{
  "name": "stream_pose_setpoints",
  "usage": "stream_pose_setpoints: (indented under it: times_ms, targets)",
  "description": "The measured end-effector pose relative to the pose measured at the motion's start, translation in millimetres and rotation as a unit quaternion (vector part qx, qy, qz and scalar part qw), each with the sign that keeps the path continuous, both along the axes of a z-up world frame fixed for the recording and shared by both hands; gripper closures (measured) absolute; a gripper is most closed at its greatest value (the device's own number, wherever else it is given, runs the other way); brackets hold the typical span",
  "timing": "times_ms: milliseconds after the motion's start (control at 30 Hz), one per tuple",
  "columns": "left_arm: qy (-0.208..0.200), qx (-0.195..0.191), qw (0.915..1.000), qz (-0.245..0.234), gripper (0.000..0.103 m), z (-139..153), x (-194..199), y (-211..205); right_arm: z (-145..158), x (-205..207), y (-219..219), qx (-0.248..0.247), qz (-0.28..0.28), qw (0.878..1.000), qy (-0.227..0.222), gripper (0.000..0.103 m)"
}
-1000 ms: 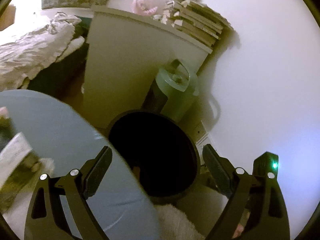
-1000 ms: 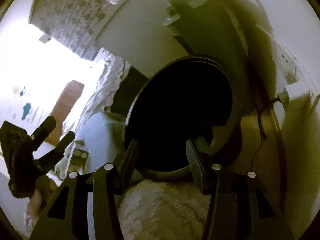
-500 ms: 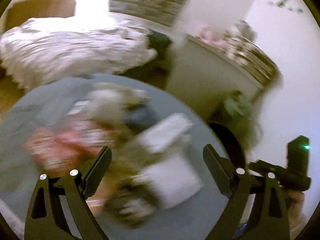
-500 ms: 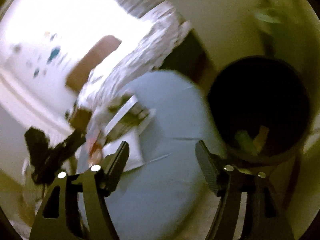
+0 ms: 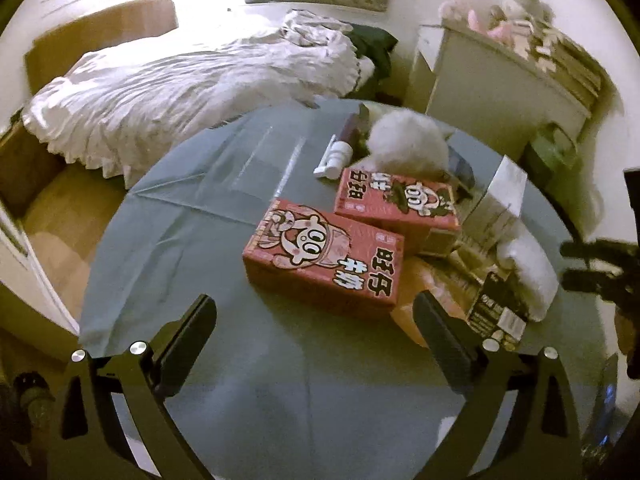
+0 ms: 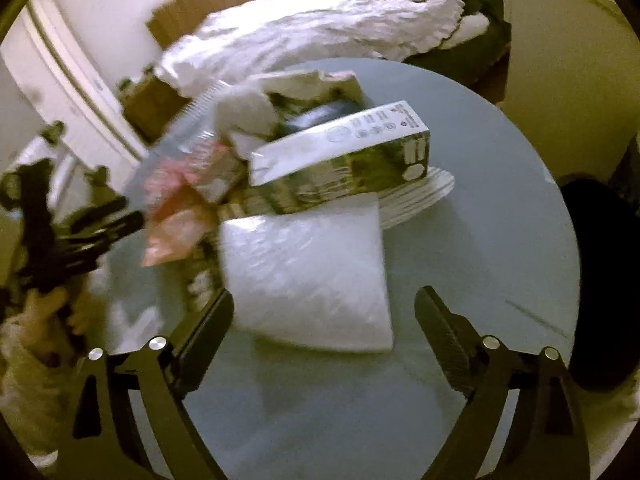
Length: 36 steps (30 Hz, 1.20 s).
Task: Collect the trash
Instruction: 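Grasp the red milk carton with the left tool while the right grasps the white envelope, then carry both items over the black bin and open both tools to release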
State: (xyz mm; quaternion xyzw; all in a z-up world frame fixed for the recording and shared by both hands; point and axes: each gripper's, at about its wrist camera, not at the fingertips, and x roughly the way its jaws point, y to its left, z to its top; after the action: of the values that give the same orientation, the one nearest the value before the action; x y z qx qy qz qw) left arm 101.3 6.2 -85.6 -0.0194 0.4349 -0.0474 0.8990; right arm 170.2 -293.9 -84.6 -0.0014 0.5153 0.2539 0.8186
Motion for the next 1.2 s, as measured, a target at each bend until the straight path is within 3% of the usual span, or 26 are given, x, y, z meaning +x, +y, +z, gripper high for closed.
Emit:
stream_pose_setpoints:
  times_ms: [100, 233, 467, 600, 700, 800, 1033, 1200]
  targets:
    - [-0.005, 0.015, 0.9999, -0.002, 0.005, -5.0, 4.7, 3.3, -11.0, 8.7, 10.5, 0.018, 0.000, 1.000, 0.023, 0.012]
    - [0.002, 0.007, 0.9999, -0.014, 0.005, -8.5, 18.5, 4.9, -20.7, 10.1, 27.8, 0.008, 0.008, 0.999, 0.037, 0.007]
    - [0.025, 0.006, 0.9993, -0.027, 0.006, -16.8, 32.0, -0.7, -24.8, 2.1, 46.2, -0.037, 0.031, 0.999, -0.001, 0.006]
    - [0.012, -0.020, 0.9997, -0.011, 0.012, -13.7, 31.4, 10.3, -20.3, 2.2, 39.4, -0.026, 0.026, 0.999, -0.003, 0.032]
    - [-0.007, -0.025, 0.9997, -0.003, 0.012, -7.0, 25.1, 13.5, -12.5, 0.4, 31.6, -0.022, 0.016, 1.000, -0.013, 0.042]
    - [-0.027, -0.020, 0.9994, -0.005, 0.012, 3.2, 15.3, 11.9, -1.5, -2.7, 14.2, 0.017, 0.007, 1.000, -0.009, 0.045]
    - [-0.066, -0.076, 0.9949, -0.011, 0.012, 40.1, -8.1, -0.3, 21.9, -6.9, -53.8, 0.141, -0.050, 0.989, 0.006, 0.045]
    - [-0.082, -0.110, 0.9876, -0.076, 0.012, 66.9, 1.0, -60.6, 32.8, -9.5, -118.5, 0.177, -0.128, 0.976, -0.023, 0.045]
